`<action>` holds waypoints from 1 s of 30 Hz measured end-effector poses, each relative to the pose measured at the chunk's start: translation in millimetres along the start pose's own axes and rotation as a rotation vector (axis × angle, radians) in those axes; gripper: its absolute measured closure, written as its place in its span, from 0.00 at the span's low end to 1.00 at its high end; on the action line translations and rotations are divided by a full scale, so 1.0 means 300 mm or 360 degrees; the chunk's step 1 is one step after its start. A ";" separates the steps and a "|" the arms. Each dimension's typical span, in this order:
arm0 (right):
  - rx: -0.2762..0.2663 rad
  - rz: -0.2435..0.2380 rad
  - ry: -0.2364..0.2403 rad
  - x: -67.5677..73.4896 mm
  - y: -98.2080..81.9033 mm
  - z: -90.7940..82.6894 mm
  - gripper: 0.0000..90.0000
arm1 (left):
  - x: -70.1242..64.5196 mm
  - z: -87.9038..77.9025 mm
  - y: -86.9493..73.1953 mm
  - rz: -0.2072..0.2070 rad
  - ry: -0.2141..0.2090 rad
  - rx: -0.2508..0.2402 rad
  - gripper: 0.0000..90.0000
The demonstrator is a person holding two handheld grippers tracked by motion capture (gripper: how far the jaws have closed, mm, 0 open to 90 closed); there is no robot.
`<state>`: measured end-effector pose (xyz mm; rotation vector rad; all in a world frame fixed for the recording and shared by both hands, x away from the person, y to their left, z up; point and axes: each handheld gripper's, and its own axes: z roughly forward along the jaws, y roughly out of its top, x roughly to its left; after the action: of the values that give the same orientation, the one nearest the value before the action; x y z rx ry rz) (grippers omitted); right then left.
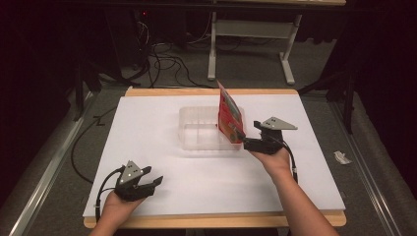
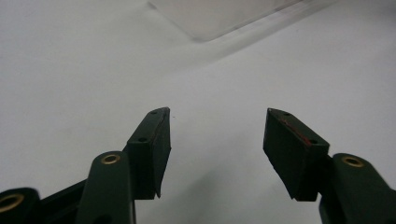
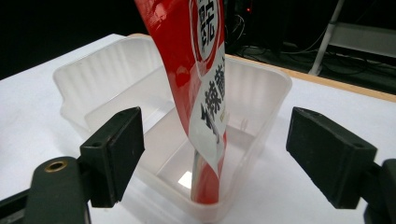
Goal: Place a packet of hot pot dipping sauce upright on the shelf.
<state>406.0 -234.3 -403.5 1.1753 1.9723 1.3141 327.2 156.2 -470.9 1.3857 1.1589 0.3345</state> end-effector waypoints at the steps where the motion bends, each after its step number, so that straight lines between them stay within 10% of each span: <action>1: -0.0010 -0.0012 0.0006 -0.003 -0.004 -0.012 0.21 | -0.001 0.000 0.000 -0.0003 -0.0001 0.0001 0.47; 17: -0.0083 -0.0160 -0.0009 0.022 -0.121 -0.254 0.17 | -0.011 -0.005 0.001 -0.0019 -0.0042 -0.0017 0.45; 24: -0.0097 -0.0096 -0.0060 0.003 -0.238 -0.375 0.17 | -0.032 -0.001 -0.002 -0.0016 -0.0071 -0.0021 0.44; 30: -0.0090 -0.0013 0.0017 -0.043 -0.268 -0.337 0.16 | -0.040 0.013 -0.006 -0.0011 -0.0065 -0.0015 0.39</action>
<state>303.6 -307.6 -435.2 1.1352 1.9327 1.3657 324.0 144.2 -468.1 1.3741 1.1272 0.3049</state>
